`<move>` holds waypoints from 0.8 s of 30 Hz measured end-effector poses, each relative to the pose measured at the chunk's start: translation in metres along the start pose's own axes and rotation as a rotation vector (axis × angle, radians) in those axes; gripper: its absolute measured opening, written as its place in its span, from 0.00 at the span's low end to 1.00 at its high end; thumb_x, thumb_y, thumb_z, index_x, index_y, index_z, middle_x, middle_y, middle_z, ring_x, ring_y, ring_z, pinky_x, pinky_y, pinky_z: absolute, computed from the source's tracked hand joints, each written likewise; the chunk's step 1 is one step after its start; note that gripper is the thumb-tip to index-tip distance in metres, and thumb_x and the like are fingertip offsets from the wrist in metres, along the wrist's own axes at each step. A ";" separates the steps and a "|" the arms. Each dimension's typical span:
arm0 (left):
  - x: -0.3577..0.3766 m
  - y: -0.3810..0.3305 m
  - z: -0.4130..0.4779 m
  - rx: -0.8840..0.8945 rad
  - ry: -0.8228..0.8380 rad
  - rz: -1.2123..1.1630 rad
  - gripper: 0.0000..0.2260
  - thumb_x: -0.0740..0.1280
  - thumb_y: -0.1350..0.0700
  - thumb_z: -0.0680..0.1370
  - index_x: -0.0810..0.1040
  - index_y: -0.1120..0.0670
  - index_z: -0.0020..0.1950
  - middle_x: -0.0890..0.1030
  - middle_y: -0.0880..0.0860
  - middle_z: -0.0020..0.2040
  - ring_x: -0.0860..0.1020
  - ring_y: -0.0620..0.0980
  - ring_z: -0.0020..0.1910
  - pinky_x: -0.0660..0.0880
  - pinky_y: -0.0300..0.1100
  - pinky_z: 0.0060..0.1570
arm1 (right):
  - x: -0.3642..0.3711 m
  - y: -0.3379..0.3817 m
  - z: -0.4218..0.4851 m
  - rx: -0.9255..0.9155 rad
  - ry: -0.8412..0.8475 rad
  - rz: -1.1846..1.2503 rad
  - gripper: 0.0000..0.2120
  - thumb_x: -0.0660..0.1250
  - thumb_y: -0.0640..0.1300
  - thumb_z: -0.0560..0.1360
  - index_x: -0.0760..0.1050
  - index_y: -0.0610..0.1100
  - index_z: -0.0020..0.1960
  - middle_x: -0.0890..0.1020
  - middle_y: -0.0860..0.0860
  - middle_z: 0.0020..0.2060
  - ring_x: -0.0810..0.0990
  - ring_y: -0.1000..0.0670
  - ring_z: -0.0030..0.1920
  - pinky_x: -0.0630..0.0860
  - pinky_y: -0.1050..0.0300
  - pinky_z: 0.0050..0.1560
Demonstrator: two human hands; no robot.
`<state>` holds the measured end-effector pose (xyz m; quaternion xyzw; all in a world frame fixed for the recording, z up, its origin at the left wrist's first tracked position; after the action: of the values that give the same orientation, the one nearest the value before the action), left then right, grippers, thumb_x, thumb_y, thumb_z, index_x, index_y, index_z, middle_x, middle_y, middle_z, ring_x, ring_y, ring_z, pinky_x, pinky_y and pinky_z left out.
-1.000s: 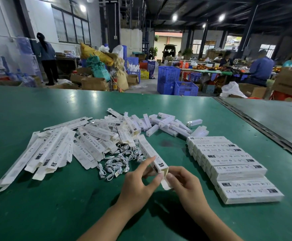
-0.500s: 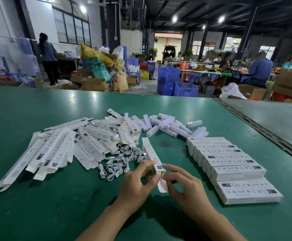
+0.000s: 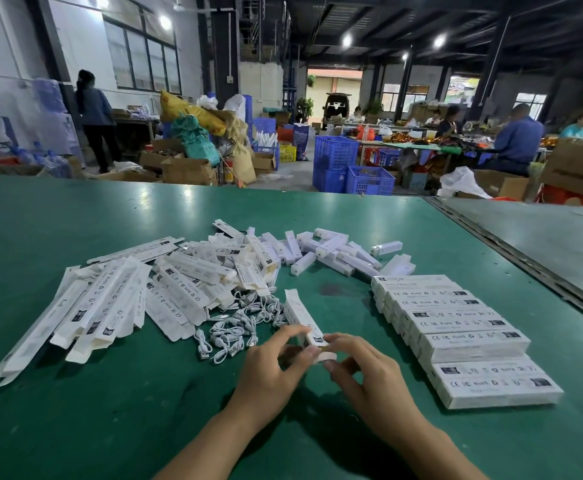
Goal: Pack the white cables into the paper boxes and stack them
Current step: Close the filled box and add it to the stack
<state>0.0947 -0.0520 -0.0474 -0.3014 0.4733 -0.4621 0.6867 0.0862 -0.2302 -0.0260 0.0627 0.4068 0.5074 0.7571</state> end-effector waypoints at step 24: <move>0.001 -0.002 -0.001 -0.007 0.023 -0.164 0.22 0.67 0.26 0.68 0.78 0.32 0.59 0.86 0.42 0.46 0.84 0.40 0.47 0.77 0.33 0.46 | -0.004 -0.001 -0.002 -0.028 -0.143 0.030 0.04 0.76 0.37 0.70 0.85 0.42 0.44 0.85 0.53 0.47 0.83 0.61 0.40 0.81 0.61 0.39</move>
<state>0.0935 -0.0537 -0.0462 -0.3362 0.4564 -0.5188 0.6400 0.0852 -0.2345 -0.0251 0.0940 0.3437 0.5184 0.7774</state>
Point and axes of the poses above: each hand's wrist, its own z-axis towards the middle knuckle, its own x-axis out of the palm, y = z × x, the point moved 3 cm from there along z, towards the middle knuckle
